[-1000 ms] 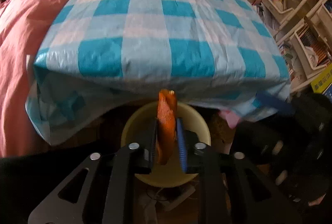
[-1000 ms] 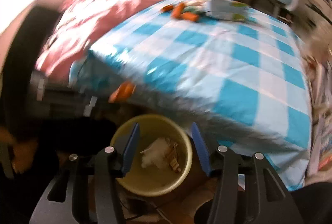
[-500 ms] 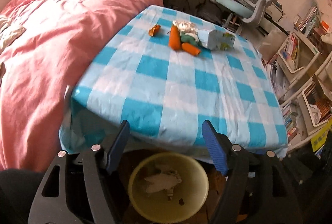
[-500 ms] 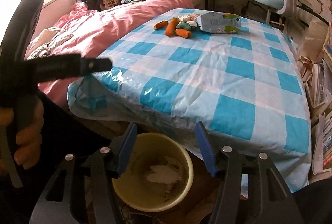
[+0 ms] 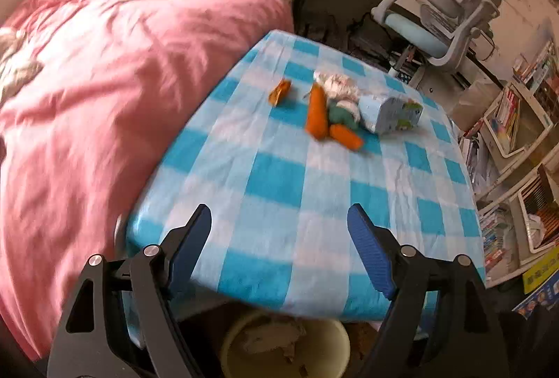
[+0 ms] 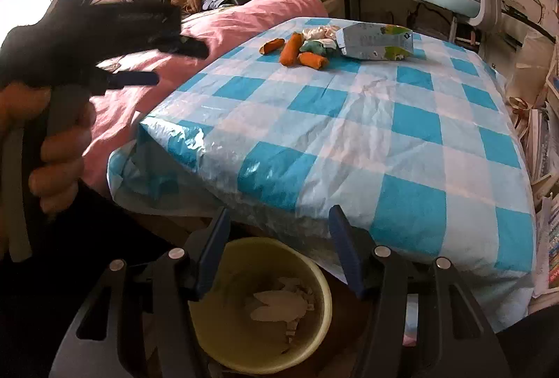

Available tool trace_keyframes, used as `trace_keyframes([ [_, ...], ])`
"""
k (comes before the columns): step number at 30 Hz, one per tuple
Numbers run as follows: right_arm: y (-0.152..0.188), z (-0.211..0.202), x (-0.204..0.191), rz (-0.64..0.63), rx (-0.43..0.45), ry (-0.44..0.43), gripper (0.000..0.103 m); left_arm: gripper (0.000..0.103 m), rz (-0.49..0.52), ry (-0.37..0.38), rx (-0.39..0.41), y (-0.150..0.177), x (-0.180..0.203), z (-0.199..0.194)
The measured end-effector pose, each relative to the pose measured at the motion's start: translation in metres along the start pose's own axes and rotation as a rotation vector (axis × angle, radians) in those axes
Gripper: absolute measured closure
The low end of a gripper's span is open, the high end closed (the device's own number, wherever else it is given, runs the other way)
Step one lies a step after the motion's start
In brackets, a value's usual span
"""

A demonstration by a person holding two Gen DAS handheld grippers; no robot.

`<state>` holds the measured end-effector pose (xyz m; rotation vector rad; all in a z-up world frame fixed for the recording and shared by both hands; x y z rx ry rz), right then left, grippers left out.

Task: Collect trash
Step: 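Move both open tools back over the table toward the remaining items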

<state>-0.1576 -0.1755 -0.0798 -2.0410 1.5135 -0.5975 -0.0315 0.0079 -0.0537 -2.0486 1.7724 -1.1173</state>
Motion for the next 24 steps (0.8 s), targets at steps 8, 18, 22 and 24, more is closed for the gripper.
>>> trace_keyframes([
  [8,-0.004,0.006,-0.002,0.000,0.007,0.001,0.046,0.026,-0.057,0.002,-0.016,-0.010,-0.013,0.017],
  [18,-0.012,0.012,-0.004,0.004,0.010,-0.013,0.046,0.026,-0.066,0.026,-0.038,-0.024,-0.008,0.040],
  [22,-0.024,0.017,0.002,0.043,0.013,-0.026,0.046,0.026,-0.047,0.015,-0.047,-0.041,-0.006,0.054],
  [24,-0.034,0.020,0.007,0.073,0.025,-0.027,0.046,0.027,-0.050,0.015,-0.056,-0.049,-0.007,0.063],
])
Point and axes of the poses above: each gripper's, at about its wrist camera, not at the fingertips, and z roughly the way its jaws point, x to its right, y to its underside, the point moved 2 cm from there along z, roughly the way its jaws point, and after that the axes turned 13 degrees about y, right-handed, at the moved point
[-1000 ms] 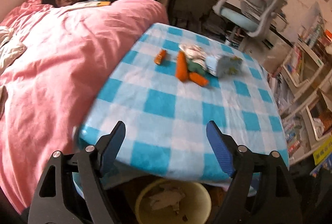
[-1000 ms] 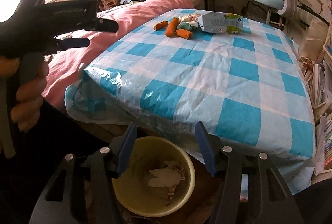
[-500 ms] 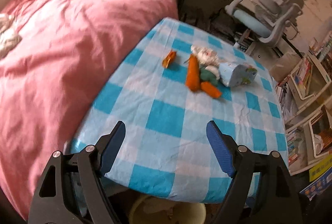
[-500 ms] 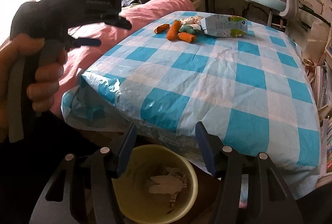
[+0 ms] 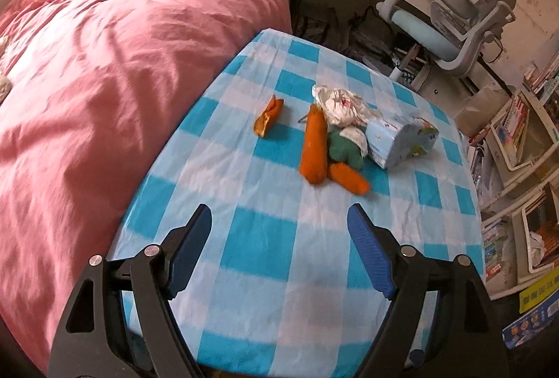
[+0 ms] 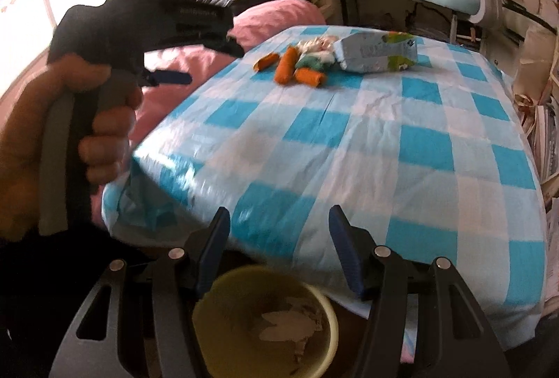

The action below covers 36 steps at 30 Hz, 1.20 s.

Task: Collect trash
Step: 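Move both open tools back over the table toward the remaining items, then grasp the green plush toy with the right tool while the left tool grasps an orange piece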

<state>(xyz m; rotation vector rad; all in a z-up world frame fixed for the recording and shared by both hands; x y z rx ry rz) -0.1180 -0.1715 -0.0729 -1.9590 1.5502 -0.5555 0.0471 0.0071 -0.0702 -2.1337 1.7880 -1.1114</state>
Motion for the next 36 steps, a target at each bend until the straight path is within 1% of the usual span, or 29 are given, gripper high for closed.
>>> trace_keyframes([
  [4,-0.025,0.012,0.007,0.040,0.018,-0.007,0.046,0.029,-0.057,0.031,-0.009,-0.020,-0.006,0.012],
  [8,-0.062,0.033,0.006,0.062,0.045,-0.013,0.046,0.029,-0.043,0.037,-0.011,-0.035,-0.003,0.022],
  [12,-0.089,0.059,0.002,0.066,0.054,-0.008,0.046,0.030,-0.042,0.047,-0.069,-0.047,-0.002,0.048],
  [15,-0.107,0.085,0.005,0.099,0.040,-0.004,0.046,0.031,-0.047,0.058,-0.109,-0.053,-0.003,0.066],
  [18,-0.118,0.102,0.012,0.143,0.031,0.003,0.047,0.031,-0.069,0.060,-0.128,-0.061,-0.006,0.080],
  [22,-0.130,0.118,0.018,0.203,0.019,-0.009,0.048,0.031,-0.117,0.088,-0.105,-0.074,-0.010,0.077],
  [25,-0.138,0.134,0.022,0.267,-0.009,-0.035,0.048,0.031,-0.102,0.091,-0.090,-0.078,-0.007,0.073],
  [28,-0.141,0.150,0.024,0.316,-0.044,-0.041,0.049,0.031,-0.107,0.086,-0.107,-0.078,-0.008,0.077],
  [29,-0.140,0.156,0.024,0.332,-0.060,-0.045,0.051,0.031,-0.109,0.084,-0.113,-0.078,-0.009,0.078],
  [30,-0.141,0.157,0.024,0.340,-0.053,-0.049,0.053,0.031,-0.111,0.081,-0.120,-0.078,-0.009,0.080],
  [31,-0.142,0.158,0.024,0.341,-0.051,-0.054,0.060,0.031,-0.110,0.080,-0.123,-0.077,-0.009,0.081],
  [32,-0.142,0.160,0.024,0.345,-0.065,-0.086,0.071,0.031,-0.108,0.078,-0.125,-0.077,-0.009,0.081],
  [33,-0.142,0.160,0.026,0.352,-0.065,-0.094,0.071,0.031,-0.103,0.073,-0.129,-0.076,-0.009,0.083],
  [36,-0.139,0.150,0.032,0.337,-0.051,-0.097,0.076,0.031,-0.099,0.059,-0.146,-0.073,-0.010,0.088],
])
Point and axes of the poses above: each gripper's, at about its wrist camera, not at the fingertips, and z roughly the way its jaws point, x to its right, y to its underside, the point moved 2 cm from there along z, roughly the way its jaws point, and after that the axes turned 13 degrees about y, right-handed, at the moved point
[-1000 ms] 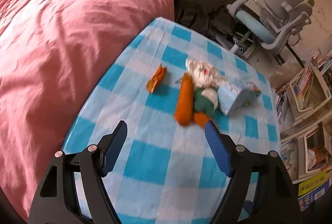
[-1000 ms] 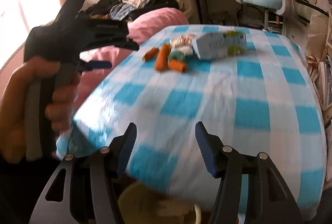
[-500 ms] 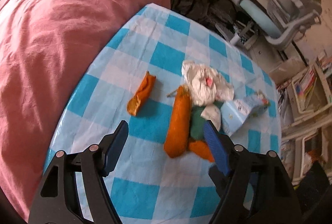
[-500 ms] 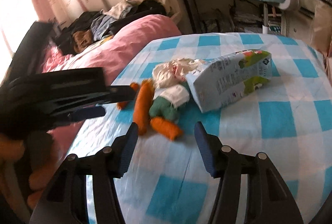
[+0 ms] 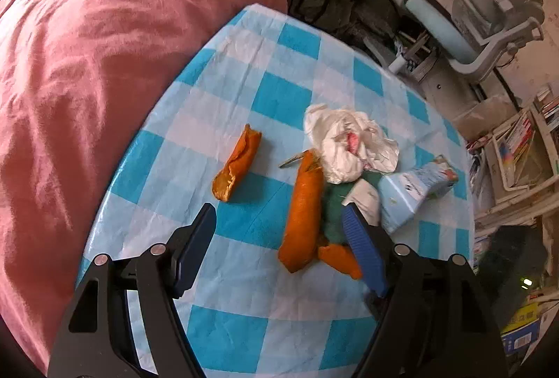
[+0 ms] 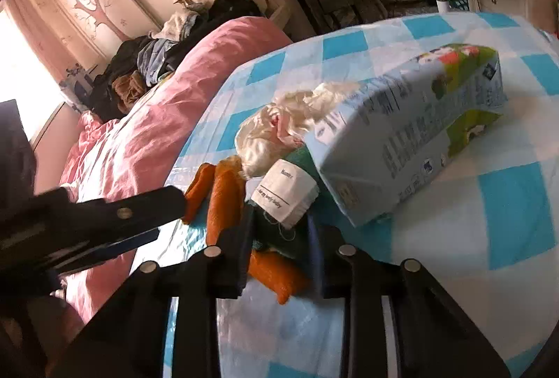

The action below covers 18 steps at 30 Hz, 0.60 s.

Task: Collect trash
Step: 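Grasp the green plush toy with the right tool while the left tool grasps an orange piece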

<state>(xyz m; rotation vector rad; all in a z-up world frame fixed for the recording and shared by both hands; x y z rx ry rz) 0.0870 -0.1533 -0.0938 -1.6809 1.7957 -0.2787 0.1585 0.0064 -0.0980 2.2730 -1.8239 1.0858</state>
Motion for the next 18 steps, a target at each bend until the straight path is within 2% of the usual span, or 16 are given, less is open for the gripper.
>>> trace_keyframes([
  [12,0.023,-0.055,0.041,-0.017,-0.043,0.060,0.078,0.031,0.050,-0.067,-0.058,0.011,0.003,0.027],
  [17,0.046,-0.062,0.048,-0.032,-0.100,0.081,0.078,0.031,0.151,-0.140,-0.049,0.015,0.016,0.036],
  [18,0.048,-0.064,0.047,-0.037,-0.104,0.082,0.078,0.037,0.179,-0.144,-0.049,0.017,0.020,0.037],
])
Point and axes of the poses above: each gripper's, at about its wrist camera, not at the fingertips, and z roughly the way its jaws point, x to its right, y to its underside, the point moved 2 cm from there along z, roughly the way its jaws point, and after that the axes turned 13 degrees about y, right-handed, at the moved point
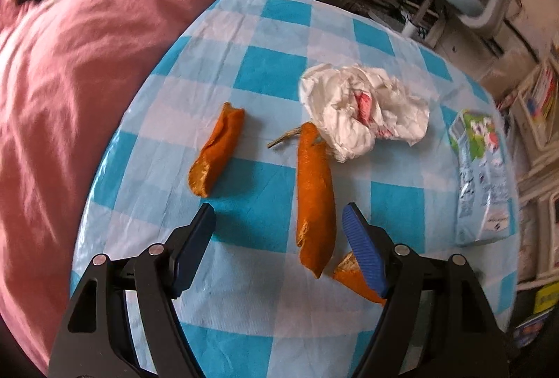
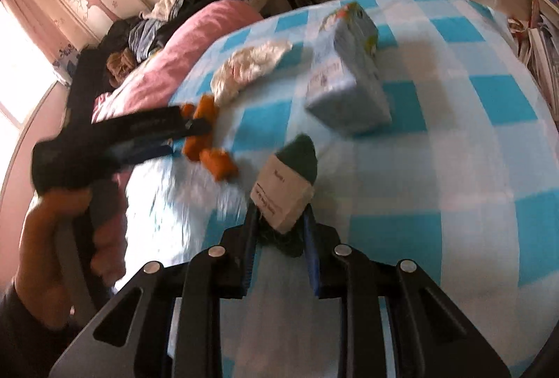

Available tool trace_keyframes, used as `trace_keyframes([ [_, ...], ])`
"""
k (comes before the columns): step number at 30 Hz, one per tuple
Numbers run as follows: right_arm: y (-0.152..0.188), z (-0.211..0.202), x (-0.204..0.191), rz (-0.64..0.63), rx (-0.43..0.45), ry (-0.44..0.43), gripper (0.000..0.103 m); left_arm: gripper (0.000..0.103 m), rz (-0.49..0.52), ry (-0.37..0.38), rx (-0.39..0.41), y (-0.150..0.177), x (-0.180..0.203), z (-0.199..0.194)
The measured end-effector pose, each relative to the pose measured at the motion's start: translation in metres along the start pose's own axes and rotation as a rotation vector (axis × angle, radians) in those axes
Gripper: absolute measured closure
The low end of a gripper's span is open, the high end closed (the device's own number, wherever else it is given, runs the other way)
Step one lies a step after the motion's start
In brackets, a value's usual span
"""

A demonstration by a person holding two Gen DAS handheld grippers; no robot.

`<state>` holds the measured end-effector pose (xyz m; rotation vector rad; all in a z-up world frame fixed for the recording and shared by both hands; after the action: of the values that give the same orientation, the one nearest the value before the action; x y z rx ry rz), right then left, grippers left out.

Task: Collect trash
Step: 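Grasp the green plush toy with the right tool while the left tool grasps an orange piece, then lift the green toy and orange piece off the table with both tools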

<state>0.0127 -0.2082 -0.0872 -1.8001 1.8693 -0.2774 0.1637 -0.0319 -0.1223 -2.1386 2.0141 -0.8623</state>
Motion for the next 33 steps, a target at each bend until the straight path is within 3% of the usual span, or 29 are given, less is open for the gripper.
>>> trace_keyframes([
  [1,0.003,-0.001,-0.002,-0.010,-0.006,0.000,0.078,0.045,0.025,0.001,0.002,0.001,0.004,0.000],
  [2,0.006,-0.003,-0.003,-0.017,-0.011,-0.001,0.078,0.067,0.060,0.004,-0.001,0.002,0.009,0.000],
  [3,0.007,-0.004,-0.003,-0.021,-0.015,-0.002,0.078,0.082,0.078,0.022,-0.015,0.002,0.011,0.000],
  [6,0.015,-0.008,-0.005,-0.035,-0.024,-0.001,0.078,0.085,0.046,0.086,-0.036,0.006,0.006,-0.006],
  [12,0.032,-0.016,-0.012,-0.061,-0.039,-0.024,0.078,0.086,-0.034,0.166,-0.068,0.028,-0.018,-0.034],
  [15,0.041,-0.021,-0.011,-0.071,-0.050,-0.040,0.078,0.086,-0.017,0.179,-0.072,0.043,-0.020,-0.052],
  [23,0.050,-0.023,-0.006,-0.056,-0.042,-0.054,0.074,0.085,-0.050,0.142,-0.089,0.080,-0.033,-0.073],
  [25,0.054,-0.024,-0.004,-0.050,-0.035,-0.055,0.069,0.080,-0.046,0.114,-0.098,0.085,-0.034,-0.071],
  [27,0.055,-0.025,-0.004,-0.041,-0.021,-0.064,0.064,0.062,-0.031,0.077,-0.100,0.087,-0.032,-0.068],
  [29,0.055,-0.026,-0.005,-0.039,-0.005,-0.068,0.056,0.057,-0.005,0.038,-0.093,0.087,-0.028,-0.066],
  [33,0.052,-0.024,-0.004,-0.017,0.007,-0.069,0.051,0.052,0.050,-0.024,-0.094,0.088,-0.021,-0.062],
])
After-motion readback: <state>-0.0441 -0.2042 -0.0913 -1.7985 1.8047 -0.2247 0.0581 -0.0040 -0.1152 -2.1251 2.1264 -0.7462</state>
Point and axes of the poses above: each gripper's, at about its wrist camera, not at the fingertips, and z roughly the way its jaws point, x to its right, y to its underside, the point moved 2 cm from there along z, roughly the way its jaws point, and after that the axes turned 13 degrees about y, right-handed, at the moved point
